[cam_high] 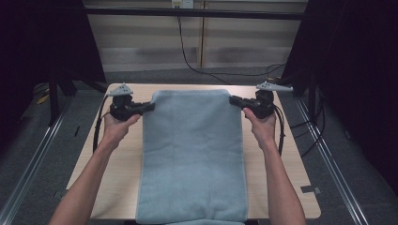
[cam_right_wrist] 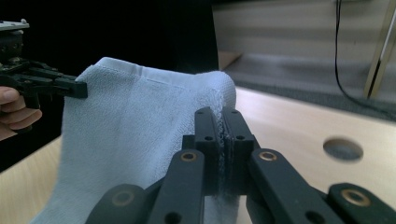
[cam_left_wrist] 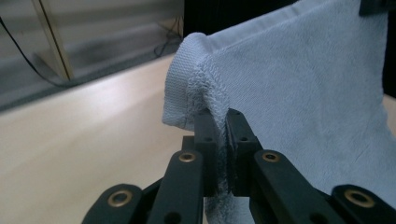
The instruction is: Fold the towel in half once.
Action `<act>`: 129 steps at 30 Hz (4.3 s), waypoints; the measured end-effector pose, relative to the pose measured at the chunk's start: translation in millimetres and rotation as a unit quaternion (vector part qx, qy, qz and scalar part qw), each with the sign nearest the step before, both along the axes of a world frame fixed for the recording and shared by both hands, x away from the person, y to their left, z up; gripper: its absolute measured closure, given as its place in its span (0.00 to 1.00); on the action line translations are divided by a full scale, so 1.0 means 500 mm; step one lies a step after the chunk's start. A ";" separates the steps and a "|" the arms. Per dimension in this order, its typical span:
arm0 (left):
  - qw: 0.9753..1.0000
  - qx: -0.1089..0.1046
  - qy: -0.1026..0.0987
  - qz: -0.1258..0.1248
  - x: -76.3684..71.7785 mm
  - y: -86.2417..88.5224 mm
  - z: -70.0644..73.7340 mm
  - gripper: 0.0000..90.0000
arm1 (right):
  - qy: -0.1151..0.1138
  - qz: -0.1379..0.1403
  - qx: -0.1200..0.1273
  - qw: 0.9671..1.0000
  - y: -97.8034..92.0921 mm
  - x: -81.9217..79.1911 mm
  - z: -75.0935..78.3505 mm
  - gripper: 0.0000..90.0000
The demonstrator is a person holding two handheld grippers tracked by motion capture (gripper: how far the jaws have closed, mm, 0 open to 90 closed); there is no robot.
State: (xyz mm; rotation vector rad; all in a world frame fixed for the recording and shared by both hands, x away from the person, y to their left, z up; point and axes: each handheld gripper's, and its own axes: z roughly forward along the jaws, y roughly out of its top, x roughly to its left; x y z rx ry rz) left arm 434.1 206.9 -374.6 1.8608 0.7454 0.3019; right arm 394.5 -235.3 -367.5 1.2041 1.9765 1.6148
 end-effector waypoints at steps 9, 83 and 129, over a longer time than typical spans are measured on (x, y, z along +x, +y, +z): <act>0.999 -0.018 -0.043 0.011 0.006 0.013 0.102 0.95 | -0.038 -0.011 0.008 0.999 -0.021 0.022 0.096 0.97; 0.985 0.100 0.105 0.092 0.078 -0.047 -0.263 0.94 | 0.154 -0.061 -0.170 0.971 0.036 0.079 -0.262 0.97; 0.992 0.005 0.083 -0.096 -0.393 0.064 -0.169 0.92 | 0.072 0.106 -0.082 0.988 -0.007 -0.443 -0.136 0.94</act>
